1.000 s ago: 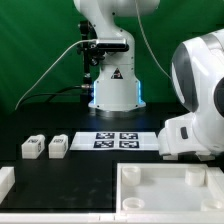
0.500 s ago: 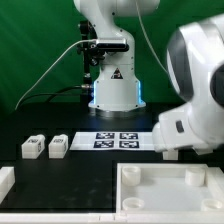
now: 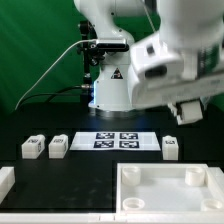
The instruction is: Assemble one leg
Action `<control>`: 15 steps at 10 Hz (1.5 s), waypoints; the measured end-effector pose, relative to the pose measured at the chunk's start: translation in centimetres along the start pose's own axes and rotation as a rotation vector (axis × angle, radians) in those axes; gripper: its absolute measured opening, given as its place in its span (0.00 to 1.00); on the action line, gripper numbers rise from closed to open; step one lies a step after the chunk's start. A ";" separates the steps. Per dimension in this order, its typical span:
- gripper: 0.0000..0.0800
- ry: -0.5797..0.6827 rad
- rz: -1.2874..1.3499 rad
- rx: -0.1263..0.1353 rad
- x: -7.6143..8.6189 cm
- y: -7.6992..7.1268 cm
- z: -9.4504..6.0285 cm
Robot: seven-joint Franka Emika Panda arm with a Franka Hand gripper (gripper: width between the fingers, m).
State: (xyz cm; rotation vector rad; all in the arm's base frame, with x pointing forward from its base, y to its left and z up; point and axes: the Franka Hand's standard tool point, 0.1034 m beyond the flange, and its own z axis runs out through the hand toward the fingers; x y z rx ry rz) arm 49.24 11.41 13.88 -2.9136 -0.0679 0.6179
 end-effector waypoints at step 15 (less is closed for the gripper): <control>0.36 1.036 -0.152 -0.082 12.0 0.9 -5.2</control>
Offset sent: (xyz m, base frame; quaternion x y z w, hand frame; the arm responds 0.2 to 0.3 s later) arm 0.0637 -0.0188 -0.0042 -0.0235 0.2913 -0.0690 0.9538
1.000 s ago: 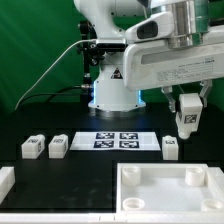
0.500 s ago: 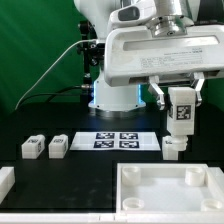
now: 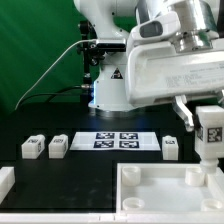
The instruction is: Assemble one leg
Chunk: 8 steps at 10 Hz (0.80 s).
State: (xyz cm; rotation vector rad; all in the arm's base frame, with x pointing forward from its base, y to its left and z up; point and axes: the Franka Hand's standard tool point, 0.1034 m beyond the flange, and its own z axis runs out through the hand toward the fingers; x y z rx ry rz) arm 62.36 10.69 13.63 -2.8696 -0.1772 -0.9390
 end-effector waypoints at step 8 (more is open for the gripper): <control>0.36 -0.007 0.002 0.019 -1.5 -1.0 4.4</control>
Offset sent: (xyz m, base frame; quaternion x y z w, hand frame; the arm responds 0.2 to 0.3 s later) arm 0.0103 -0.0053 -0.0132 -0.0173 0.0106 0.0005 0.9998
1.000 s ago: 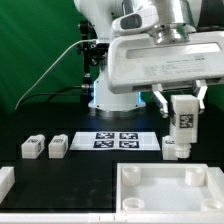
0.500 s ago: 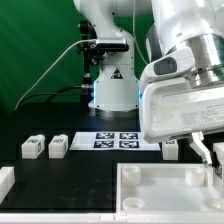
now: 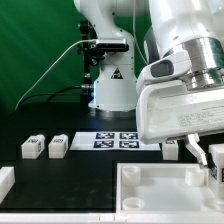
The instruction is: Assemble one leg
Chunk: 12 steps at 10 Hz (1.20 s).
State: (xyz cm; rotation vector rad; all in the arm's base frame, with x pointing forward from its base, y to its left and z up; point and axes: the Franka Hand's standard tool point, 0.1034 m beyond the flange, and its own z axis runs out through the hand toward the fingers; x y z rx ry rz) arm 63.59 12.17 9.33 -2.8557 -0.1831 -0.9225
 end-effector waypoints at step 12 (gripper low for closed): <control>0.36 -0.033 -0.017 -0.004 -2.7 0.3 0.1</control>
Offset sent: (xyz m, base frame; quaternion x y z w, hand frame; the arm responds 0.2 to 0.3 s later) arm -0.0175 -0.0129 -0.0015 0.0141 -0.0036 -0.0146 0.9998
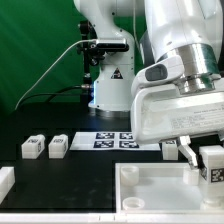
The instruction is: Assemble one leg
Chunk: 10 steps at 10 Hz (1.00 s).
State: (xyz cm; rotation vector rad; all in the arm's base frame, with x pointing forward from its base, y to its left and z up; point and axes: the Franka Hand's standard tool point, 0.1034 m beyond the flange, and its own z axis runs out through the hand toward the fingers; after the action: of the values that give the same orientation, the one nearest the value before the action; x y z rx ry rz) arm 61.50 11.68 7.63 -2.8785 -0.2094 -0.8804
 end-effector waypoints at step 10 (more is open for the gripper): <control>0.78 0.002 0.011 -0.003 0.2 0.2 0.5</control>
Offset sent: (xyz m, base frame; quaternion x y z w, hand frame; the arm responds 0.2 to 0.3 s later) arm 0.0114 0.0036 -0.0206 -0.0193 -0.0050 0.0085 0.9998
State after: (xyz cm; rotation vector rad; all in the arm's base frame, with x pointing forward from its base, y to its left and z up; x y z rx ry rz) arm 61.98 11.62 7.32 -2.8783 -0.1922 -0.8821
